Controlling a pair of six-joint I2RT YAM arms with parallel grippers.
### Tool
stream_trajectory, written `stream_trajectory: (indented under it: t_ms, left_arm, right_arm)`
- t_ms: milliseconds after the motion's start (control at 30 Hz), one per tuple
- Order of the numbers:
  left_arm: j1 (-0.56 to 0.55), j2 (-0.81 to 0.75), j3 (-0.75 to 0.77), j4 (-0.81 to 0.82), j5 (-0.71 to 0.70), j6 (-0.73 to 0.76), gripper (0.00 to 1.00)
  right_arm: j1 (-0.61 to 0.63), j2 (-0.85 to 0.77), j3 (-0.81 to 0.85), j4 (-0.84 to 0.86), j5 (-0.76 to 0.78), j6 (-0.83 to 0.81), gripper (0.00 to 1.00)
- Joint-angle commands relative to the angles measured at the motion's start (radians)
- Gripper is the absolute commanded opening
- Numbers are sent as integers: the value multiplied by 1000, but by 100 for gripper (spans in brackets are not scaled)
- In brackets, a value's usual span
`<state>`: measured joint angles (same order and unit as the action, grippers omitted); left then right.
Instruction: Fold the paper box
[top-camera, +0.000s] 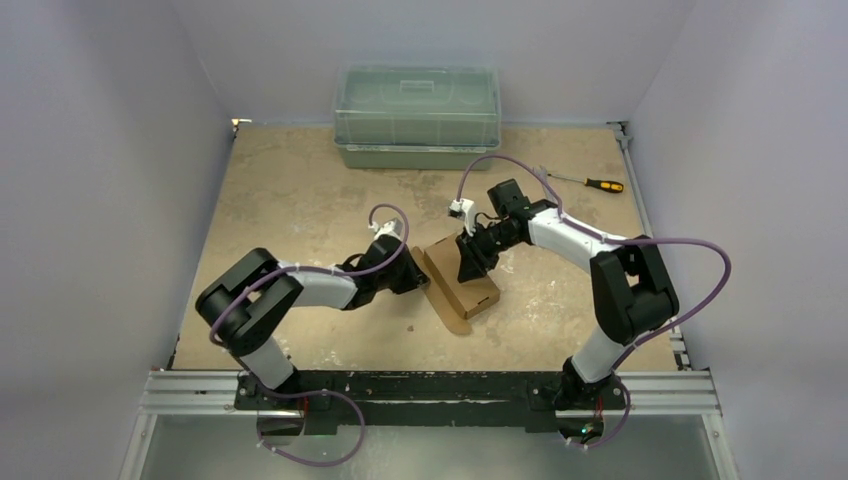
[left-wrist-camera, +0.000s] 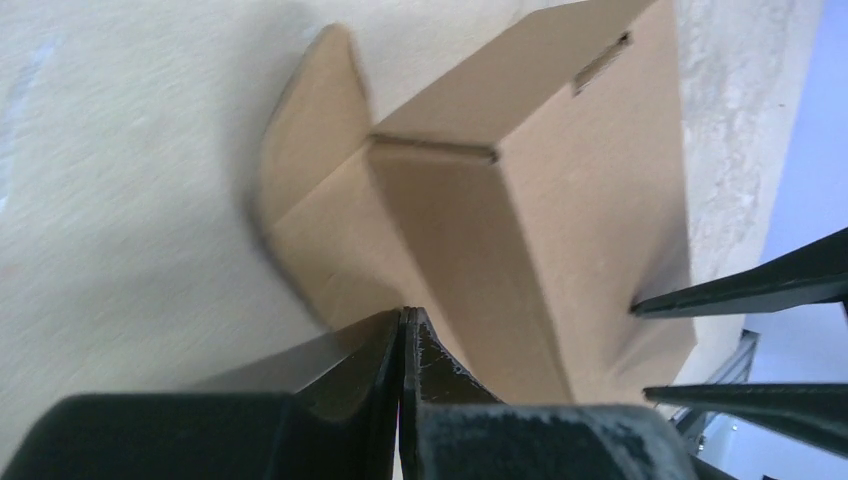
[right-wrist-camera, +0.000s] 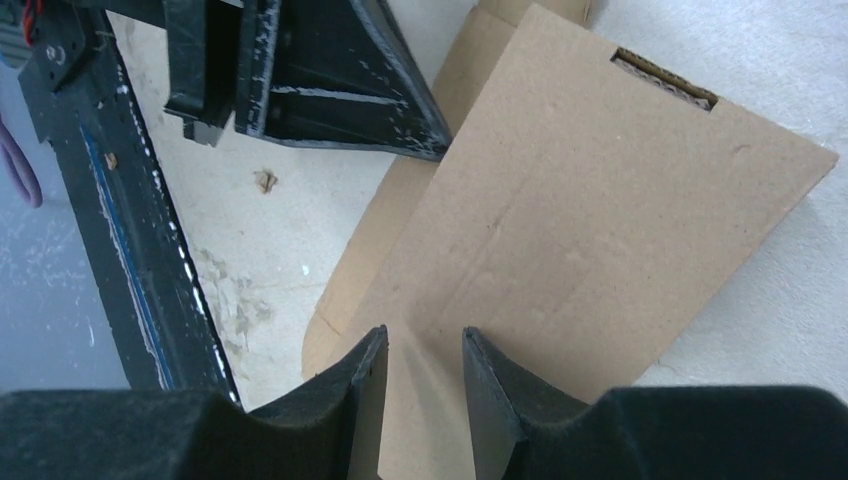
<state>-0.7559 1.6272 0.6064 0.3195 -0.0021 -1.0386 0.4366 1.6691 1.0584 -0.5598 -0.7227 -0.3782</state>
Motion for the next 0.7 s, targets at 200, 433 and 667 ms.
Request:
stream_trajectory:
  t_ms: [200,433,667]
  left_arm:
    - [0,131,90,193,128,14,0]
    - [0,171,51,407,265,-25,0]
    - [0,56,-8,261,180,30,0]
  right_arm:
    - [9,49,14,-6,43,-15,37]
    - [10,58,15,-6,47,-14,37]
    - [10,58,15,-3,67,-12,37]
